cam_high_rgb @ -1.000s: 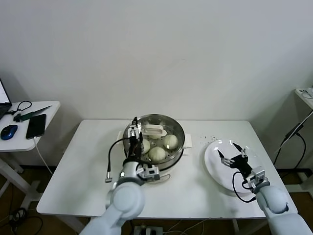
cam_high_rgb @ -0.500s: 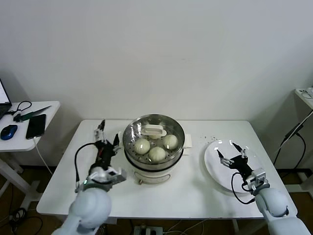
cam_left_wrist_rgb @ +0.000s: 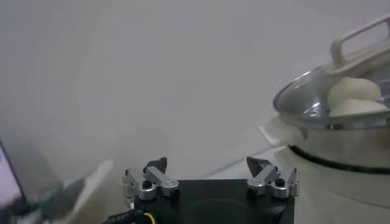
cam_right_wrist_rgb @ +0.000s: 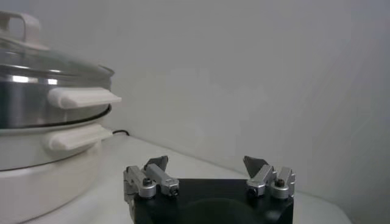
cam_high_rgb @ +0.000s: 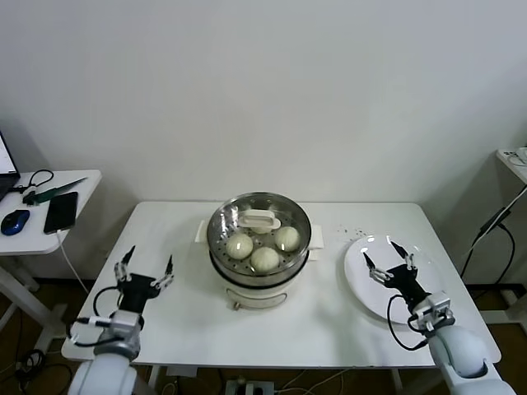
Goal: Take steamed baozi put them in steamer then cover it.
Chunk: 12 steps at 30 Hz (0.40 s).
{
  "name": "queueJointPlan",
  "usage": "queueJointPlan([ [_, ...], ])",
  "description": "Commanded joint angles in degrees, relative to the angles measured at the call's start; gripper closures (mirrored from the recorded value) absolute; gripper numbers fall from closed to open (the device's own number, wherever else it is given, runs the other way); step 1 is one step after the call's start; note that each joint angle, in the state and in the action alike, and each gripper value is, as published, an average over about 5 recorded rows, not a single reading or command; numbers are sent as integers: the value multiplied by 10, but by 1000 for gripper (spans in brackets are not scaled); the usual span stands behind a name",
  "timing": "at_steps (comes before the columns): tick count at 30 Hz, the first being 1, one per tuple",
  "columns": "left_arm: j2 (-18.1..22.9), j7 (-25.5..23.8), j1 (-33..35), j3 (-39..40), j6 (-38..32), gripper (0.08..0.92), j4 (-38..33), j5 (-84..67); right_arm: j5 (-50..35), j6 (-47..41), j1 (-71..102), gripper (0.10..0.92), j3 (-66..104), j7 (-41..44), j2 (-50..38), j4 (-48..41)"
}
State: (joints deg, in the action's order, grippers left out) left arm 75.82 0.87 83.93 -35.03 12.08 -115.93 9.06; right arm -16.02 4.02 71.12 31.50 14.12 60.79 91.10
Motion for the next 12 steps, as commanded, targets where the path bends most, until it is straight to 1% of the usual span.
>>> queueJointPlan([
  [1, 54, 12, 90, -88, -141, 177, 40, -193, -25, 10, 43, 203, 24, 2, 11, 30],
  [6, 65, 11, 92, -84, -145, 177, 31, -170, -32, 11, 48, 203, 33, 4, 13, 30],
  [12, 69, 11, 97, -72, -144, 177, 15, -157, -26, 12, 56, 203, 39, 13, 19, 30],
])
